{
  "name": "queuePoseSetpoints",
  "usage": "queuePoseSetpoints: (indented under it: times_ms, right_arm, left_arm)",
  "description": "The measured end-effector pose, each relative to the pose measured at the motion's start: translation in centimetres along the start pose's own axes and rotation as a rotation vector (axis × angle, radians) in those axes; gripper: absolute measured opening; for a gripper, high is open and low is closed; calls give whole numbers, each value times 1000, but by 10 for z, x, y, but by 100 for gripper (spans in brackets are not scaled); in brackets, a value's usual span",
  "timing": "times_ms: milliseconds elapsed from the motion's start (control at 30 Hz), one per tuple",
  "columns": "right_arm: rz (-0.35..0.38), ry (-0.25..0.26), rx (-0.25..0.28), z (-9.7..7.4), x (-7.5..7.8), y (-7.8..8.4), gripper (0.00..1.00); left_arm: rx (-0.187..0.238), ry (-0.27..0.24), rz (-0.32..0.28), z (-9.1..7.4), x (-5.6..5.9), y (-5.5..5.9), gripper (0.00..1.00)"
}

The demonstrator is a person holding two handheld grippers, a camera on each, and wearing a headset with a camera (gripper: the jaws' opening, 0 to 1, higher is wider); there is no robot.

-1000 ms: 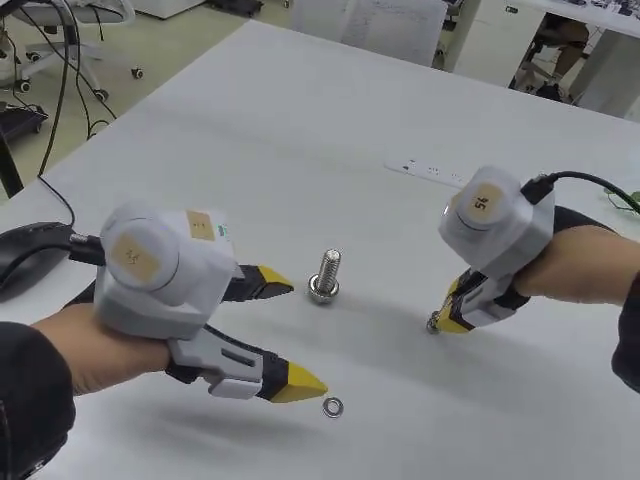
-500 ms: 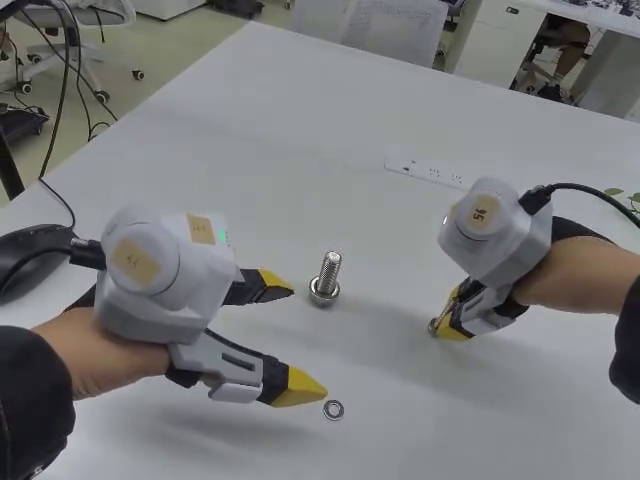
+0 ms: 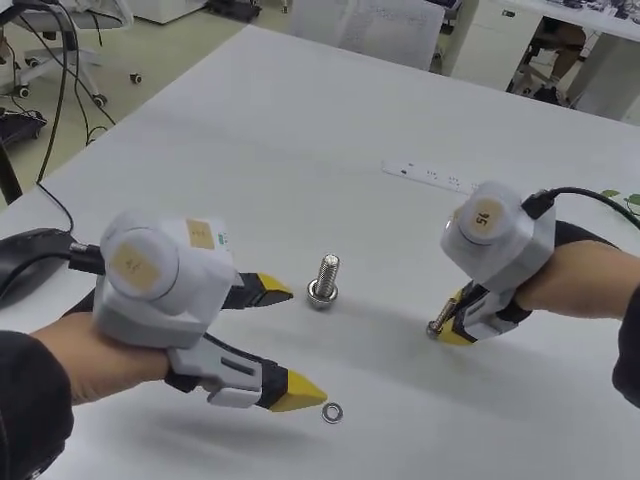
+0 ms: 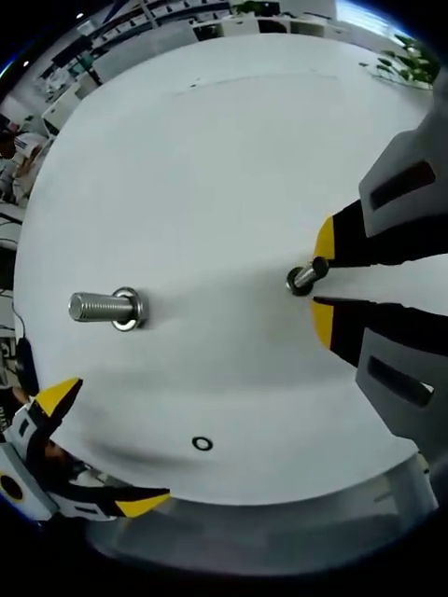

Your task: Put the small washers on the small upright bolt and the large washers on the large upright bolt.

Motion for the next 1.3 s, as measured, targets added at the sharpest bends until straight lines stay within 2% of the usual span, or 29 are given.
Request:
queuePoseSetpoints:
  times_ms: [533,933,1300]
  right_arm:
    - [33,28,19,-13,1,14,14]
    - [43,30,39,-18,-12,20,15]
    - [28,7,63,-20,-30,13,16]
  left_arm:
    - [6,2,4,0,1,-2,66]
    - [7,5,7,0,3,-3,66]
    - [7,7,12,-1,4,-5,66]
Point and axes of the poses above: the centre of the closed fingertips' face, and the gripper's own axes: z roughly forward along the fingers, x roughly to its right, y roughly out of its underside, the point moved 3 cm from there along -z, roughly backward along the fingers, and after that the axes turned 9 degrees about z, right-handed, at the moved point
